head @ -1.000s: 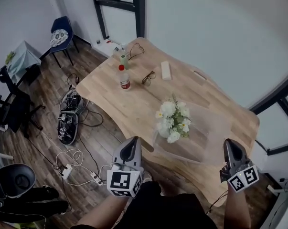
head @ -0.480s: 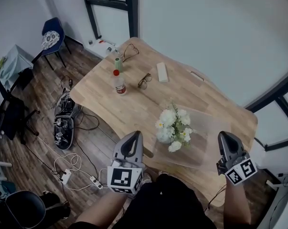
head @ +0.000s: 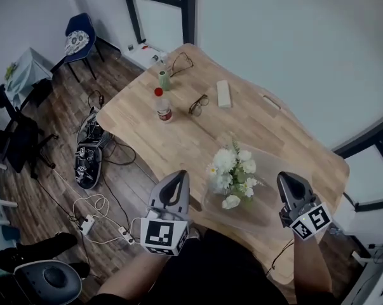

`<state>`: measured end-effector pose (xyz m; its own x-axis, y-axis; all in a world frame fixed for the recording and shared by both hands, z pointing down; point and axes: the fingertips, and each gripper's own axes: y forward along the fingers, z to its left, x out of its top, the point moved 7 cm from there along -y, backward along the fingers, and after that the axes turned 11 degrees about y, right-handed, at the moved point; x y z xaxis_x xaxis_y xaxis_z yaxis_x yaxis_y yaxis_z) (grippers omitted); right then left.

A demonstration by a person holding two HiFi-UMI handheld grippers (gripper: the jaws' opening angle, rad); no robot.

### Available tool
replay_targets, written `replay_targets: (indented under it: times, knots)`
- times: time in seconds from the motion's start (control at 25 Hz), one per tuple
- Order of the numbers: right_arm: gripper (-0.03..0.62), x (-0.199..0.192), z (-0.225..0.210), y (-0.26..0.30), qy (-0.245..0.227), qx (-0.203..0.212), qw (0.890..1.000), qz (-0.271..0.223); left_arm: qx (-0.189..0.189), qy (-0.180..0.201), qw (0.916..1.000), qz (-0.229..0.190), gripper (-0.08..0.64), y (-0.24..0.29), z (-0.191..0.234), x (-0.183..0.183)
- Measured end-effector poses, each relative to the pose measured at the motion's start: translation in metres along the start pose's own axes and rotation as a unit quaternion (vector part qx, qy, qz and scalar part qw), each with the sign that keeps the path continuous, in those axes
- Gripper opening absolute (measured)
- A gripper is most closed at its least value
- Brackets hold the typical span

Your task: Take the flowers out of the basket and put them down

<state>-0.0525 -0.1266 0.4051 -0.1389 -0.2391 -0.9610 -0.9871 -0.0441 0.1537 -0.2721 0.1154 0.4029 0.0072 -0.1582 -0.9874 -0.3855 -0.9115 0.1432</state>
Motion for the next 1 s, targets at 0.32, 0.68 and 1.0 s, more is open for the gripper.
replay_targets:
  times: [0.32,0.68,1.0]
  knots:
    - [0.021,-0.040,-0.010,0.029,-0.001,0.063,0.997,0.048,0.025,0.001,0.9994,0.026,0.005,0.011,0.002,-0.013]
    - [0.021,-0.081,-0.017,0.059,-0.004,0.110,0.986,0.124,0.045,-0.009,0.9979,0.046,0.004,0.020,0.007,-0.026]
    - [0.150,-0.105,-0.009,0.072,-0.038,0.147,0.977,0.152,0.045,-0.012,0.9977,0.049,0.004,0.024,0.012,-0.033]
